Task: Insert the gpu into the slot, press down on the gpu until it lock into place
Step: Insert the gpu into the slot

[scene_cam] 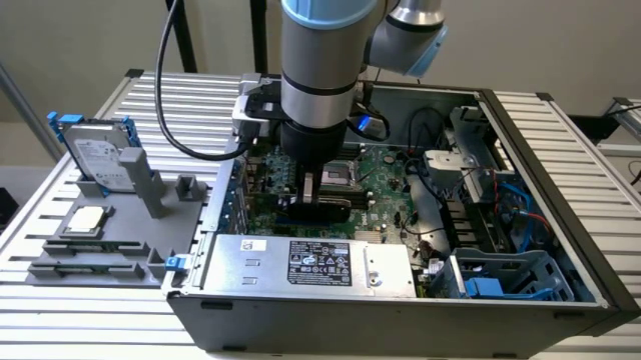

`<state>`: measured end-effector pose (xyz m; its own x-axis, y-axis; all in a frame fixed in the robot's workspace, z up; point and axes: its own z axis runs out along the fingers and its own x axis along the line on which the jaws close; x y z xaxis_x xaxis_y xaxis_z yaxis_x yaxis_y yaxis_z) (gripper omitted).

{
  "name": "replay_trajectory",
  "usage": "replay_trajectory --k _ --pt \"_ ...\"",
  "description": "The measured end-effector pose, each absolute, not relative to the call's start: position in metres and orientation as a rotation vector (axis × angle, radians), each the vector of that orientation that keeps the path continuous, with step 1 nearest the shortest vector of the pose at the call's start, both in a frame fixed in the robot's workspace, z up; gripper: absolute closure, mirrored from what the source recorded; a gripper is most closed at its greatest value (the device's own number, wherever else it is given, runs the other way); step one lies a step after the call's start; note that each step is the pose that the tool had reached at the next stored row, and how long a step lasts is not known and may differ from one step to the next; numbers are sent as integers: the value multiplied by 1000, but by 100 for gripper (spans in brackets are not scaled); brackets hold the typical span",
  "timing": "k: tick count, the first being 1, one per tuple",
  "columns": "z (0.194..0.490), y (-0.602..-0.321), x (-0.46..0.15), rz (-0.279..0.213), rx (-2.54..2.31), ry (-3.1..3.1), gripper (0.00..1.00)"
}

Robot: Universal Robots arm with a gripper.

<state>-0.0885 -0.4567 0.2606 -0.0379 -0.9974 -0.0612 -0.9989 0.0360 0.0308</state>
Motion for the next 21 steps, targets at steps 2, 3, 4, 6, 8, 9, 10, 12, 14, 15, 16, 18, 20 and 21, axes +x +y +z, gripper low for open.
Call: replay_trajectory --k 2,3,4,6,8,9,10,12,14,15,16,18,20,21 --pt "261 -457 -88 103 -2165 2245 74" --pt "261 -456 -88 103 -2165 2245 74" --pt "261 -456 -88 103 -2165 2246 74" --pt "261 -456 -88 105 -2166 2246 74" --pt "261 -456 -88 106 -2166 2247 74" --pt "261 -456 -88 107 -2166 2247 74" --pt "261 -456 -88 108 -2166 2247 74" --pt "261 -455 -88 110 -2167 2248 74" --pt "261 -455 -88 111 -2168 2249 74" --pt "261 -454 -88 112 -2168 2249 74" --pt "261 -454 -87 113 -2168 2249 74" --pt "261 -454 -86 114 -2169 2250 74" --pt "261 -454 -84 114 -2169 2250 74" --pt "261 -454 -83 115 -2169 2250 74"
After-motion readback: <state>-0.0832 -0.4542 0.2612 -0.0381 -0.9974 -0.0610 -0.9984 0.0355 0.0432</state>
